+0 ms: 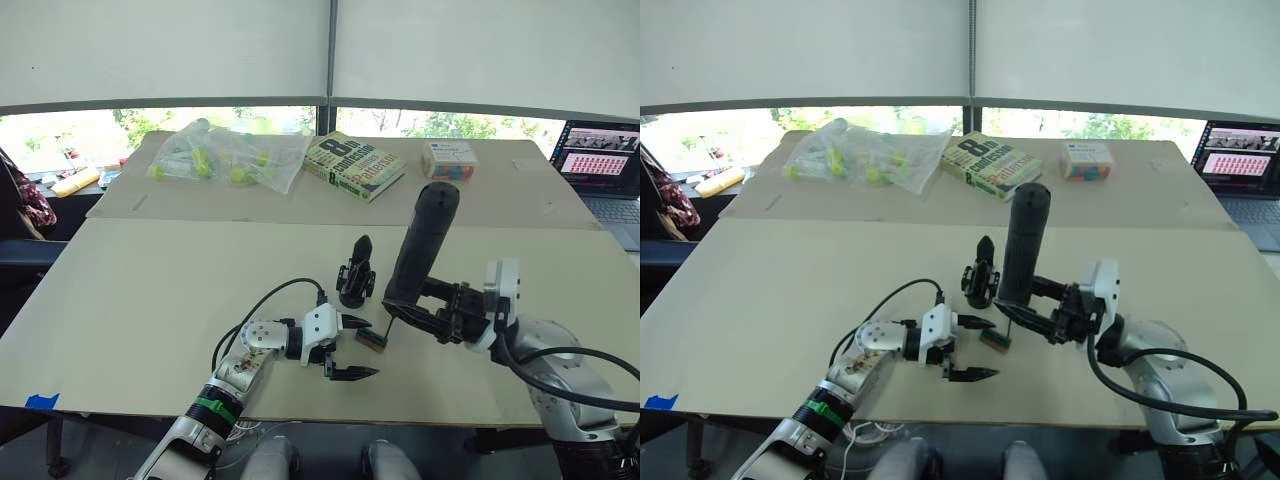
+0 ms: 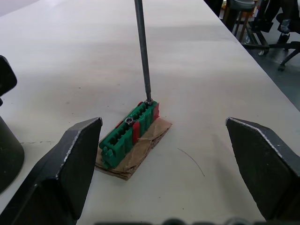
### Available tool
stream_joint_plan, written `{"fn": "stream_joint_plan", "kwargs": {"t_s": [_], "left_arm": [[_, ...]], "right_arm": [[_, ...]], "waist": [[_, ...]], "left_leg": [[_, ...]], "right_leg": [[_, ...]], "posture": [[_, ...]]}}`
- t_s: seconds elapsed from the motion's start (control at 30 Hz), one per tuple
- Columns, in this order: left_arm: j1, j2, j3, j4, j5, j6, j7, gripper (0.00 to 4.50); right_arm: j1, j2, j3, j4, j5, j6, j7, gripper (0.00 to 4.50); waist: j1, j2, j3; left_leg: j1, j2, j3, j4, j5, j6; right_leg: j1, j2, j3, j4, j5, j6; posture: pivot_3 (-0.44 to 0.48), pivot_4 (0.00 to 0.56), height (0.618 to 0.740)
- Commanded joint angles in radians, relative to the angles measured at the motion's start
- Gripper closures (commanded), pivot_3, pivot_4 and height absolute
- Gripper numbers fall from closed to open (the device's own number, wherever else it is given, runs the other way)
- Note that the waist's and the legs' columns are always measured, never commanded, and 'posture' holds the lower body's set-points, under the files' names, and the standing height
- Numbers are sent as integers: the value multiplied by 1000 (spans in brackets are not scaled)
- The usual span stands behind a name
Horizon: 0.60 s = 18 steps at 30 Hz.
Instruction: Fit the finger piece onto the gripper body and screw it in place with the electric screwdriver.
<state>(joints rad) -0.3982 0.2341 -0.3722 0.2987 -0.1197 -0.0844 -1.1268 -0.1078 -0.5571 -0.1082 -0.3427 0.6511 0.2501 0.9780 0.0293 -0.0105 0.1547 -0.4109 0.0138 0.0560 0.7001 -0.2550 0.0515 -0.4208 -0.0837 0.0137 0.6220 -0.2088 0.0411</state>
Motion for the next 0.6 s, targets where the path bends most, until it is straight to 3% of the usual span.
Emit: {"fn": "stream_joint_plan", "kwargs": {"t_s": [0.03, 0.6], "left_arm": [[24, 15, -12, 1, 2, 13, -15, 0], [55, 135, 87, -151, -140, 27, -100, 0]], "right_arm": [[-26, -13, -51, -48, 50, -2, 2, 2576], [-69, -55, -105, -112, 148, 82, -33, 2576]], "waist": [[-3, 0, 0], [-21, -1, 0]], "left_leg": [[0, 0, 0, 0, 0, 0], [-1, 2, 0, -2, 0, 0]], "right_leg": [[0, 0, 0, 0, 0, 0], [-3, 1, 0, 1, 0, 0]], "posture": [[0, 150, 740], [0, 150, 740]]}}
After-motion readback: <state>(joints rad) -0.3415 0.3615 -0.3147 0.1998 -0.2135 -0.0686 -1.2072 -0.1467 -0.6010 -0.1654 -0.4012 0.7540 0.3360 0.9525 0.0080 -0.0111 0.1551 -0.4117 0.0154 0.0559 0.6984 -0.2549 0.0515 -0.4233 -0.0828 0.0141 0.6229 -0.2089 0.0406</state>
